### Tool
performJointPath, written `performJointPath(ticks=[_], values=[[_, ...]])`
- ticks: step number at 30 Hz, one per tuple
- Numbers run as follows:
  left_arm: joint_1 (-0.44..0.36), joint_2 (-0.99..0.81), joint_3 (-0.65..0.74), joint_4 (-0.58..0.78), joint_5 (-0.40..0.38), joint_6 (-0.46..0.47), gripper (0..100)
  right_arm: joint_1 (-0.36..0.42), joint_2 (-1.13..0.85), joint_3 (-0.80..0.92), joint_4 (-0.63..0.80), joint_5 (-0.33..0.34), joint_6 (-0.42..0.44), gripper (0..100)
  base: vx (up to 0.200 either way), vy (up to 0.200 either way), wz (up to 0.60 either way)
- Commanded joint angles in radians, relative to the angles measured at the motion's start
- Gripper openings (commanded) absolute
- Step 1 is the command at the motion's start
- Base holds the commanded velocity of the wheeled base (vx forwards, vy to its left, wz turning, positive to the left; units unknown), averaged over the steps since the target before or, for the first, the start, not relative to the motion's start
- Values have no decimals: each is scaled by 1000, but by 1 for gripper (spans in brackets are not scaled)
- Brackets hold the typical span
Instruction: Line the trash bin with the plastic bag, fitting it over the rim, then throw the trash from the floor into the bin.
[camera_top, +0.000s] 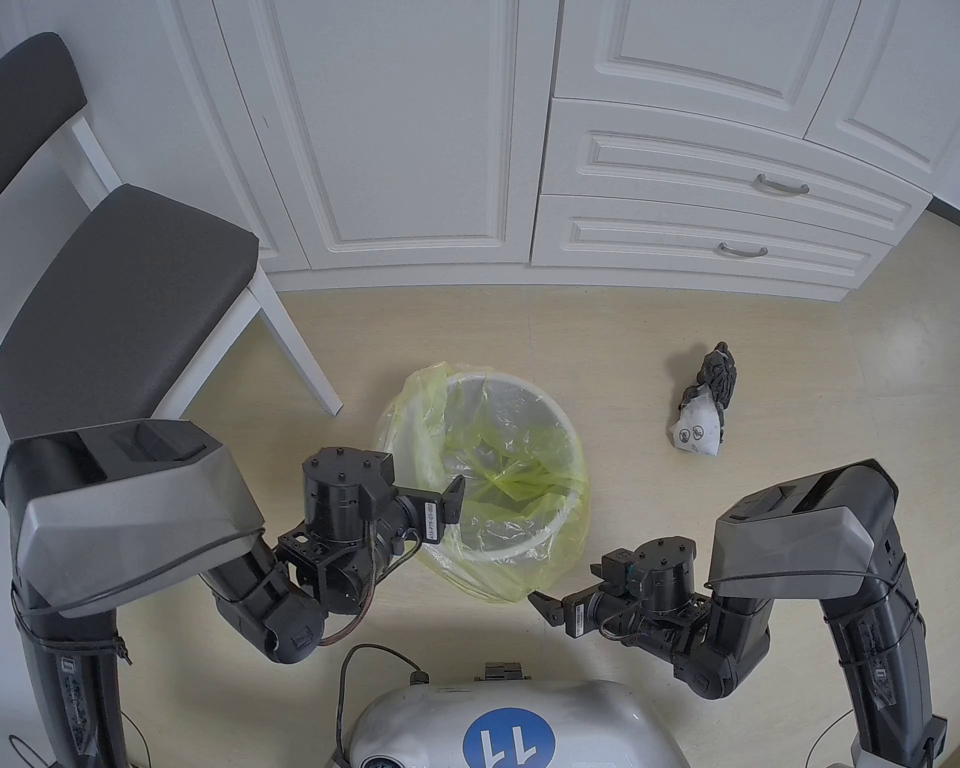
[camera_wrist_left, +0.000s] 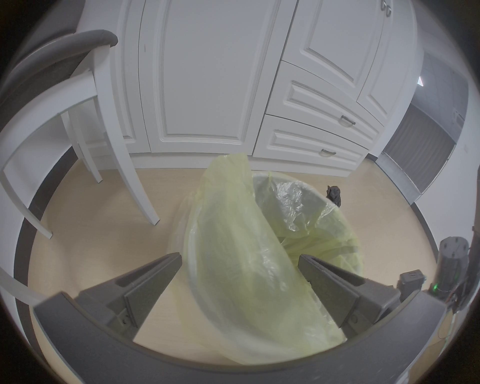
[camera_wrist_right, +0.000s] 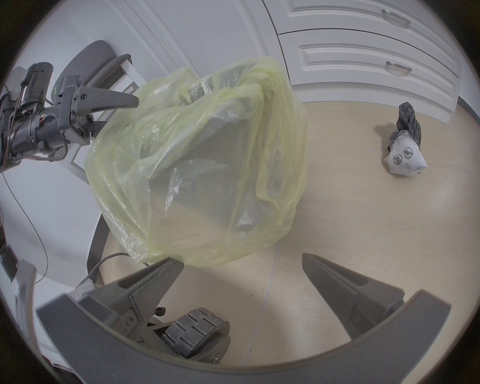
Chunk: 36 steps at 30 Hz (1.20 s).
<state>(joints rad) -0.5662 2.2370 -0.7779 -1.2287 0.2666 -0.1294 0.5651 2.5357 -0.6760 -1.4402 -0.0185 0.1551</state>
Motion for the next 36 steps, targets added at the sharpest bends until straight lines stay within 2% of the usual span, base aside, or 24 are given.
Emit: performJointPath(ticks=[1,5,9,12,17,21,23,24,27,30,36], values=[[2,52,-29,0,6,1,100,-1,6,1,0,0,0,100,0,0,0],[11,36,-24,-2,8,1,100,-1,8,1,-2,0,0,100,0,0,0],[9,23,-29,5,66,16,100,-1,14,3,-2,0,0,100,0,0,0],[20,32,-41,-3,125,73,100,-4,14,3,-2,0,-2,100,0,0,0],[55,-2,-31,-17,137,83,100,-2,14,4,-2,0,-2,100,0,0,0],[164,-31,-26,-15,79,85,100,-7,6,7,-5,0,-3,100,0,0,0],[189,-36,-24,-17,54,80,100,-7,6,7,-6,0,-3,100,0,0,0],[215,-37,-15,-25,19,74,100,-7,11,7,-11,0,-5,100,0,0,0],[227,-46,0,-41,-41,27,100,-7,17,6,-11,0,-8,100,0,0,0],[238,-46,22,-89,-142,-38,100,-10,20,6,-11,0,-11,100,0,0,0],[321,-11,35,-120,-264,-50,100,-13,15,3,-11,-1,-11,100,0,0,0]])
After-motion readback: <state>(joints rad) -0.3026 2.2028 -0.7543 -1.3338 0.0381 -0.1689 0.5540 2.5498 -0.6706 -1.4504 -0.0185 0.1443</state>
